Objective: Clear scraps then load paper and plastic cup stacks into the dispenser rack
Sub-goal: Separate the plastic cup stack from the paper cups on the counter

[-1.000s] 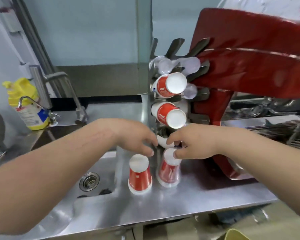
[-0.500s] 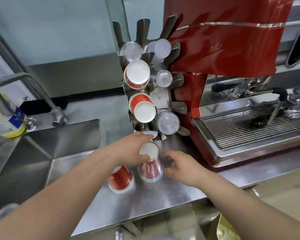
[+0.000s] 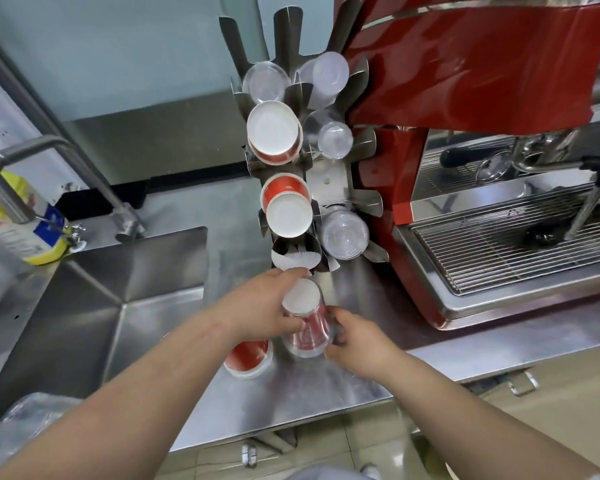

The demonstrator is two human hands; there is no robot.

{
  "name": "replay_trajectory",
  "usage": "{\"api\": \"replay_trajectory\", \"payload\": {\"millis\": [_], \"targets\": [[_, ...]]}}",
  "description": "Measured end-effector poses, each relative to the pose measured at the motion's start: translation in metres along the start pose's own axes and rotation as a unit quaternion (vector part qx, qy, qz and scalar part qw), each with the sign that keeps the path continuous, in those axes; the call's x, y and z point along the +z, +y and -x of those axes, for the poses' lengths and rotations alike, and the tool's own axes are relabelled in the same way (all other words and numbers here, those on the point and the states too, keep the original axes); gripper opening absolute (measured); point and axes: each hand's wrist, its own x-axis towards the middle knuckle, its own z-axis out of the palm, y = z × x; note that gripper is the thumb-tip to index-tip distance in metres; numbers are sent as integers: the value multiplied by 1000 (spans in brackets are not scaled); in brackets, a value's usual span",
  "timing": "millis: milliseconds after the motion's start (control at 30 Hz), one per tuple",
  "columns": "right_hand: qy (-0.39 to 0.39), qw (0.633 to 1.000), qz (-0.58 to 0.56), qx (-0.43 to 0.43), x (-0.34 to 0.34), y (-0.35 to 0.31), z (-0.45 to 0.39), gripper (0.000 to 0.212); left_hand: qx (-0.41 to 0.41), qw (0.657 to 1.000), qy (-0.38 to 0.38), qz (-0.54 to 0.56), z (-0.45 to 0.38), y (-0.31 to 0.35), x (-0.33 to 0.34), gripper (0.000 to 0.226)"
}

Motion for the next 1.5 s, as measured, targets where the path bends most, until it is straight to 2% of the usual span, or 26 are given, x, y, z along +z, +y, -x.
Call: {"api": "replay_trajectory", "payload": {"millis": [233, 800, 1033, 1500], "targets": [[-2, 996, -80, 40, 0, 2, -2, 52, -7, 1000, 1, -1, -1, 1, 3, 91], [33, 993, -101, 51, 2, 2, -3, 42, 5, 1000, 1, 16, 8, 9, -3, 87], [48, 991, -121, 41, -12, -4, 2, 38, 27, 999, 38, 21, 19, 11, -15, 88], [112, 963, -243, 7, -37, -40, 28, 35, 65, 990, 115, 57, 61, 22, -41, 88]]}}
